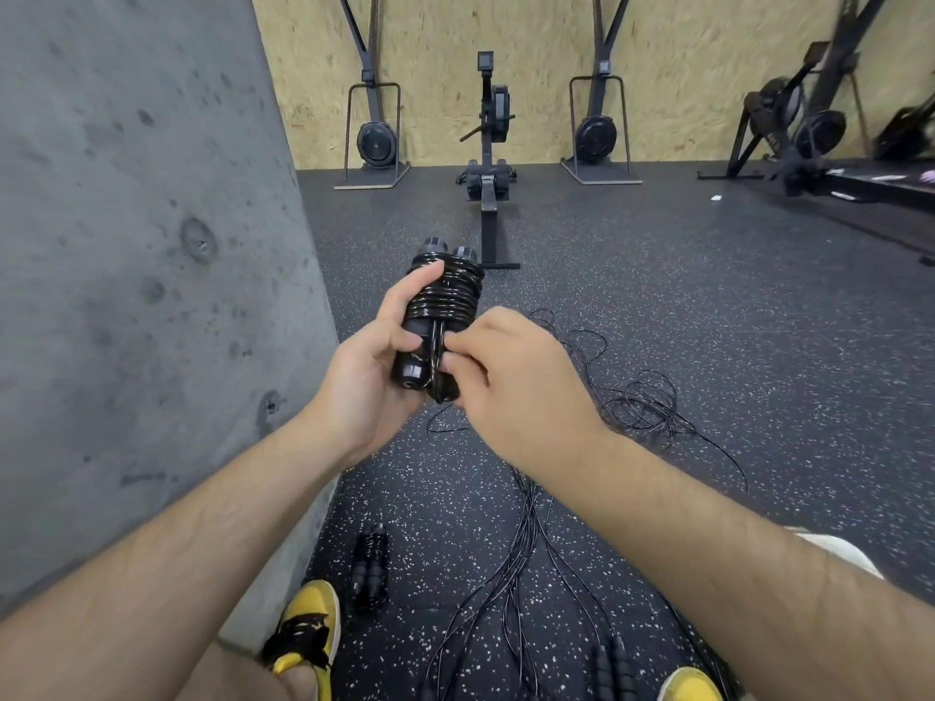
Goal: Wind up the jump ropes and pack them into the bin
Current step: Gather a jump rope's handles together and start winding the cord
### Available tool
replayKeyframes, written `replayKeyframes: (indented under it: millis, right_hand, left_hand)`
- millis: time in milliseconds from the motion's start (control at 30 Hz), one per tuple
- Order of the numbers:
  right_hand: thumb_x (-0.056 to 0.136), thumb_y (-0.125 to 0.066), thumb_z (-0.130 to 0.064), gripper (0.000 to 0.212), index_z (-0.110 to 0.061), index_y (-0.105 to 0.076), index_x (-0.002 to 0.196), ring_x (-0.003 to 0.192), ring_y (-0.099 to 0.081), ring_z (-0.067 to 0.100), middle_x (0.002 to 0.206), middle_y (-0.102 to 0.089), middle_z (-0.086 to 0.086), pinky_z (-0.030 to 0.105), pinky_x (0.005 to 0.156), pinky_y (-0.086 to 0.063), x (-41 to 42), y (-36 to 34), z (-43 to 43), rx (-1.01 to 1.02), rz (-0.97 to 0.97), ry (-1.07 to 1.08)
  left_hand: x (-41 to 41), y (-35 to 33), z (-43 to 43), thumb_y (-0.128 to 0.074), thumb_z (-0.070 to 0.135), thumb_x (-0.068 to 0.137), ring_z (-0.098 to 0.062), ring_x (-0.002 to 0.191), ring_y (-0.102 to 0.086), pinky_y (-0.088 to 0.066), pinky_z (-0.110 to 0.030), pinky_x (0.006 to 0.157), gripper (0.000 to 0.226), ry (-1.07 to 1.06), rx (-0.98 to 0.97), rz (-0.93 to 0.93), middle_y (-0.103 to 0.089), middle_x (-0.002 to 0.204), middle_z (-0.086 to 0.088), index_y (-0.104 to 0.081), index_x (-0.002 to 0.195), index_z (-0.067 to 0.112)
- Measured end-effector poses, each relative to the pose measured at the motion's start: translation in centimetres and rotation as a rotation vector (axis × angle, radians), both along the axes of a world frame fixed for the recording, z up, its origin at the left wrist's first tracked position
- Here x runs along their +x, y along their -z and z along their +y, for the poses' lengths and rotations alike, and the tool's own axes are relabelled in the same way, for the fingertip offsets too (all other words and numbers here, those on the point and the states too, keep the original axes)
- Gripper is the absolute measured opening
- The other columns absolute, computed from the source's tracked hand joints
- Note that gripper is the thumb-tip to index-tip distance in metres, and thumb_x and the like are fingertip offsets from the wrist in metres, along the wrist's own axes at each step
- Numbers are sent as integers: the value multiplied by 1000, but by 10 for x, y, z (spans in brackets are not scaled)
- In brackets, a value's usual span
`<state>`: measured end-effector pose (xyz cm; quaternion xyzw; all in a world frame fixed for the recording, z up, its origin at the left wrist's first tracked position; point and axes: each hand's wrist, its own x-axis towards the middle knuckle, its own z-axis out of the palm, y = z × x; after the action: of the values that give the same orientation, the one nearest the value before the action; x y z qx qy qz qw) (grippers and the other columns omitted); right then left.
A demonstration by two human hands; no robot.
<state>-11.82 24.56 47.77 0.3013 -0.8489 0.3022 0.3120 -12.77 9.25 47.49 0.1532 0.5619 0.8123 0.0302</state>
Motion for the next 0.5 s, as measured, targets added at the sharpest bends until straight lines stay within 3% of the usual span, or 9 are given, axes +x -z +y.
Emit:
replayKeyframes:
  millis: [100,200,333,500]
  right_hand:
    - [88,-67,-15,4,-12,-67,91,79,-60,18,87,-62,-1,39,75,-50,2,-5,-4,-161,-41,39]
    - [87,-68,-12,13,-16,-59,96,81,-60,12,84,-60,-12,40,75,-54,3,-7,-6,-270,-172,11]
    - [86,-66,-9,19,-19,-57,100,82,-60,12,87,-57,-12,41,73,-56,5,-9,-6,-252,-203,-61]
    - [93,-54,-10,16,-21,-57,104,83,-60,15,89,-60,-6,41,75,-53,7,-11,-7,-204,-181,-95]
  left_hand:
    - [-1,-1,2,-34,5,76,-21,106,-66,-57,-35,77,76,-8,4,28,-65,134,-6,-45,148,28]
    - [0,-1,1,-39,6,73,-21,111,-66,-57,-33,80,77,-10,10,32,-64,134,-4,-47,147,27]
    - [0,-1,-3,-40,6,75,-21,111,-65,-58,-35,77,76,15,5,52,-62,137,-5,-44,149,26]
    - [-1,1,-7,-46,3,79,-17,108,-66,-57,-28,76,73,-15,-59,94,-65,132,1,-44,148,28]
